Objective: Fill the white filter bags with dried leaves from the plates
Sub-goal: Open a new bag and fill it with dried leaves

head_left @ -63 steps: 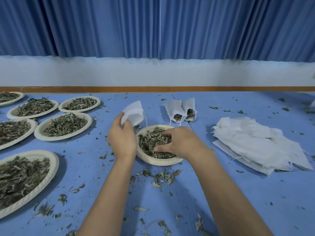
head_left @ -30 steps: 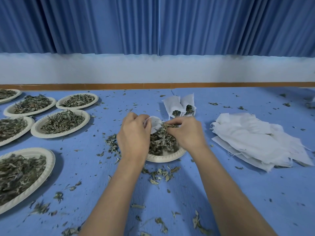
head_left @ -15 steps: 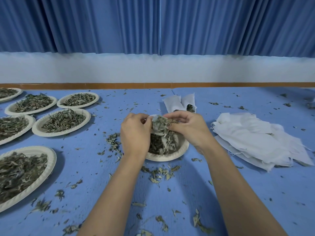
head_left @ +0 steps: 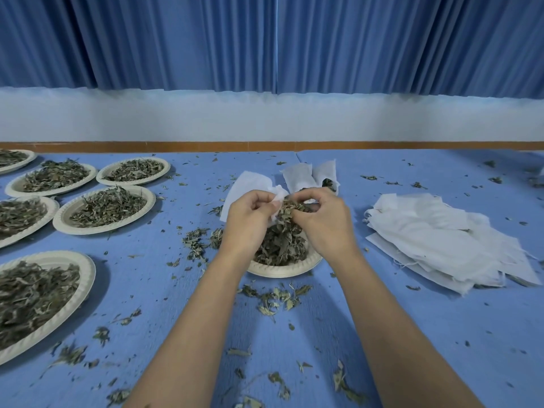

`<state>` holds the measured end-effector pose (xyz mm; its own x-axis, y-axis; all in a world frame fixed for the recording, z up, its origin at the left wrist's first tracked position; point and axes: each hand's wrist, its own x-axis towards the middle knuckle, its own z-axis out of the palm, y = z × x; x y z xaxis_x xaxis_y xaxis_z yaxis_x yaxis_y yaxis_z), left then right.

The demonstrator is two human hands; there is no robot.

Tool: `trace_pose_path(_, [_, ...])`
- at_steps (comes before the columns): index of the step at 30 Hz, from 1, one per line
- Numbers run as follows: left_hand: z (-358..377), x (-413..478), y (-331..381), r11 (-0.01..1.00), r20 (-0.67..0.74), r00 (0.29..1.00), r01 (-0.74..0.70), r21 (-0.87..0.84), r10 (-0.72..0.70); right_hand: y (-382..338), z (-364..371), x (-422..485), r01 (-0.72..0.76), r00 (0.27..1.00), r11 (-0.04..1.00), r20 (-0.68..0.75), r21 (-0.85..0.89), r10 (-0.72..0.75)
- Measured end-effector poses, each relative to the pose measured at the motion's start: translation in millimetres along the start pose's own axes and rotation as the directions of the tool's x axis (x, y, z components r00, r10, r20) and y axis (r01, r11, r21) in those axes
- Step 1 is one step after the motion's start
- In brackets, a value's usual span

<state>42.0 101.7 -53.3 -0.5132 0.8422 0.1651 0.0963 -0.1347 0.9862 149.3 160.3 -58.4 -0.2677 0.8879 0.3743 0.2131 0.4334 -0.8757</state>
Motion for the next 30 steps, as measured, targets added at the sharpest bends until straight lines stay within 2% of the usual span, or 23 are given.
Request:
trace_pose_path(4, [6.1,0.0,-2.5,0.999,0.024,1.0,-0.005,0.051,0.004,-0.8,0.2,-1.2,0.017,0.999,1.0,-0.048,-0.021,-0.018])
trace_pose_path(10, [4.7,-0.2,-4.4,0.995,-0.091,0.994,-0.057,0.082,0.064,-4.0,6.0,-5.0,0.154,0.988,0.978,0.004,-0.139,-0.154])
trace_pose_path(16, [7.9,-2.0,-3.7,0.996,0.009,0.998,-0.065,0.06,0.065,-2.2,6.9,-4.9,0.18,0.981,0.941,-0.01,-0.287,-0.191])
trace_pose_path(22, [12.1,-4.5,-5.6,0.993,0.108,0.994,-0.043,0.11,0.031,-3.2,8.9,-4.3,0.159,0.987,0.962,0.002,-0.22,-0.163])
trace_pose_path(30, [7.5,-0.8,-6.8,0.994,0.056,0.997,-0.052,0.101,0.046,-2.6,8.7,-5.2,0.159,0.985,0.98,0.085,-0.119,-0.15])
